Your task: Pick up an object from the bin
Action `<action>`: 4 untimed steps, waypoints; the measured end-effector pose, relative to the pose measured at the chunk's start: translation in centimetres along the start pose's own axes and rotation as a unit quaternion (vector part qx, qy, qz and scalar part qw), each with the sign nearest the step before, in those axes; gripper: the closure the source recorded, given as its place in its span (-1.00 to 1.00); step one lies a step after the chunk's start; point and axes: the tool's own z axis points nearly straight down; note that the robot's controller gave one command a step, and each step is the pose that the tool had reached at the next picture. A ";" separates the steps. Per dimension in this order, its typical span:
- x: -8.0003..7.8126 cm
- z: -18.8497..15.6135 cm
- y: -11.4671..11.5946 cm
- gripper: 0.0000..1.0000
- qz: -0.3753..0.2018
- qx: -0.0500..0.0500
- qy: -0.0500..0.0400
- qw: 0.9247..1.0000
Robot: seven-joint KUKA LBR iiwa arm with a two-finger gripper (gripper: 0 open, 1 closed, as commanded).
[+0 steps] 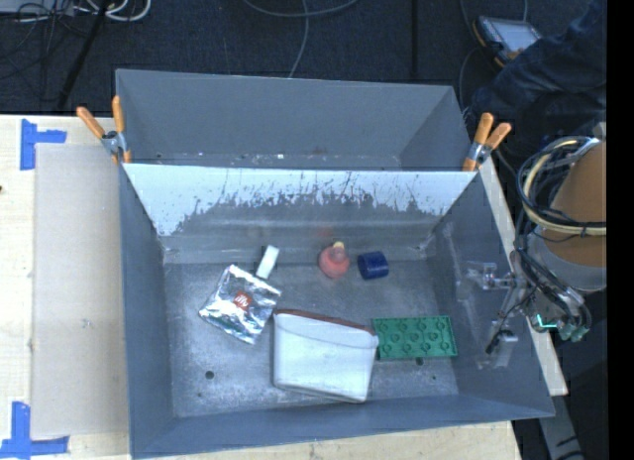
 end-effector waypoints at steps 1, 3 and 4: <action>-4.9 13.4 2.1 -1.00 0.038 -0.001 -0.001 0.999; -4.2 10.0 4.1 -1.00 0.122 0.000 -0.004 0.993; -3.4 13.1 5.3 -1.00 0.221 0.000 -0.002 0.975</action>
Offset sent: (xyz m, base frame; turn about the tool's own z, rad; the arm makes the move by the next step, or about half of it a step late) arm 0.0487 0.0198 -0.1302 0.0772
